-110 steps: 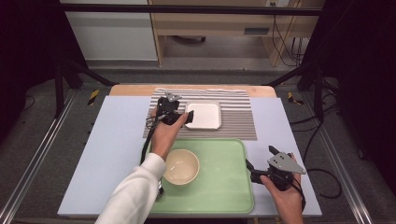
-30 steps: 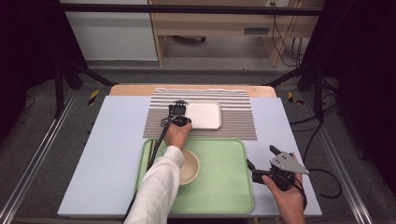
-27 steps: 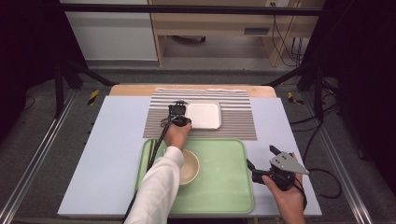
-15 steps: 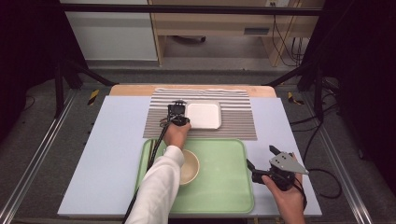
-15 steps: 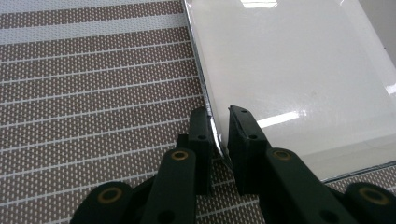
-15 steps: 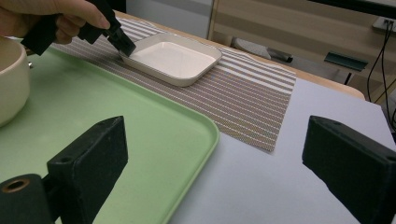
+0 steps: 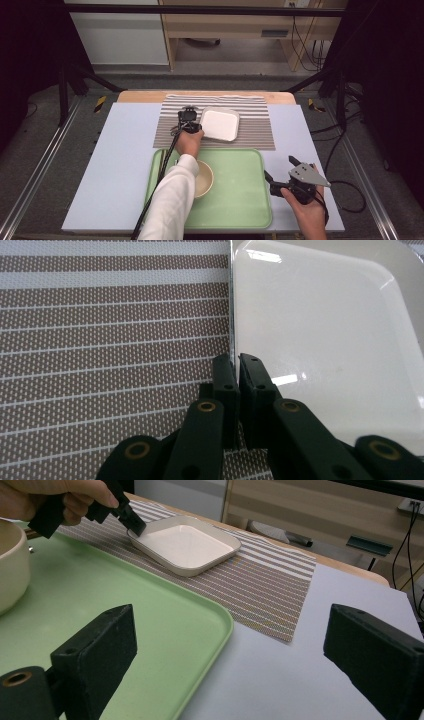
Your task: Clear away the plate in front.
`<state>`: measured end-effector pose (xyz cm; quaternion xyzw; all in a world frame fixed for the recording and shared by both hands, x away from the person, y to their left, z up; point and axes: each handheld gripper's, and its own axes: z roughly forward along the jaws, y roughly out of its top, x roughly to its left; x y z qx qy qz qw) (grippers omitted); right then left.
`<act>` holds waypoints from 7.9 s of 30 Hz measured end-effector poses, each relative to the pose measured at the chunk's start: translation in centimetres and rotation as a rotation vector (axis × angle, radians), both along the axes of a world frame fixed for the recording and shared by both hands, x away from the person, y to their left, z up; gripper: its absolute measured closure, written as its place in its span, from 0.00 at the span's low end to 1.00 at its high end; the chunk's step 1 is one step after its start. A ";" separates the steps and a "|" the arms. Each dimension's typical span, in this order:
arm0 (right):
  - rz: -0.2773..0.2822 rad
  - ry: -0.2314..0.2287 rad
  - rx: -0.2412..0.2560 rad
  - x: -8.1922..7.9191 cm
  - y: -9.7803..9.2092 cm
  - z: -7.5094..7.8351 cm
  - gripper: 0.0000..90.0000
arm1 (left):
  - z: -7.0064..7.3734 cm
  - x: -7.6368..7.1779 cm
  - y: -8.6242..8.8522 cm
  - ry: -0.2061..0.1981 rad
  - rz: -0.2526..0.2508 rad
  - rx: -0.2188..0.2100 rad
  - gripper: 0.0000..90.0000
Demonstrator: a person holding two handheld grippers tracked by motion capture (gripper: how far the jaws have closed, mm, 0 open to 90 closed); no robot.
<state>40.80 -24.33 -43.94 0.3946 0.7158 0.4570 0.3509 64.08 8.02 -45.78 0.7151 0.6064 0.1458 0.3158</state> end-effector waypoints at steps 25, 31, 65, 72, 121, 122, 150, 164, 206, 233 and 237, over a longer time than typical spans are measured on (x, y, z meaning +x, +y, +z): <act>-0.003 0.000 -0.004 0.1 0.1 0.0 0.08 | 3.2 -1.4 0.3 -0.146 -0.005 -0.014 0.98; -0.004 0.000 -0.005 0.1 0.2 0.0 0.08 | 3.7 -1.7 0.4 -0.158 -0.019 0.000 0.98; -0.027 0.230 0.366 6.9 5.6 -0.2 0.37 | 6.3 -8.6 0.1 -0.274 -0.184 -0.082 0.98; -0.030 0.258 0.408 7.2 5.6 -0.4 0.38 | 7.1 -10.1 0.0 -0.297 -0.209 -0.111 0.98; -0.125 0.201 0.346 6.5 5.0 3.5 0.96 | 6.6 -15.2 -0.2 -0.320 -0.278 -0.146 0.97; -0.127 0.202 0.348 6.5 5.0 3.6 0.96 | 6.6 -15.3 -0.2 -0.318 -0.282 -0.148 0.97; -0.186 0.449 0.386 6.3 1.2 4.2 0.99 | 9.0 -18.6 3.2 -0.563 -0.256 -0.128 0.41; -0.197 0.583 0.336 4.8 1.1 3.1 0.99 | 9.3 -19.7 10.9 -0.674 -0.176 0.008 0.19; -0.200 0.765 0.333 2.1 2.3 -1.2 0.98 | 8.1 -20.2 15.2 -0.663 -0.159 0.042 0.12; -0.210 0.673 0.359 0.7 3.0 -2.3 0.89 | 7.6 -19.9 15.4 -0.648 -0.157 0.058 0.12; -0.184 0.585 0.325 0.6 2.9 -1.7 0.82 | 7.5 -19.8 15.7 -0.648 -0.149 0.061 0.12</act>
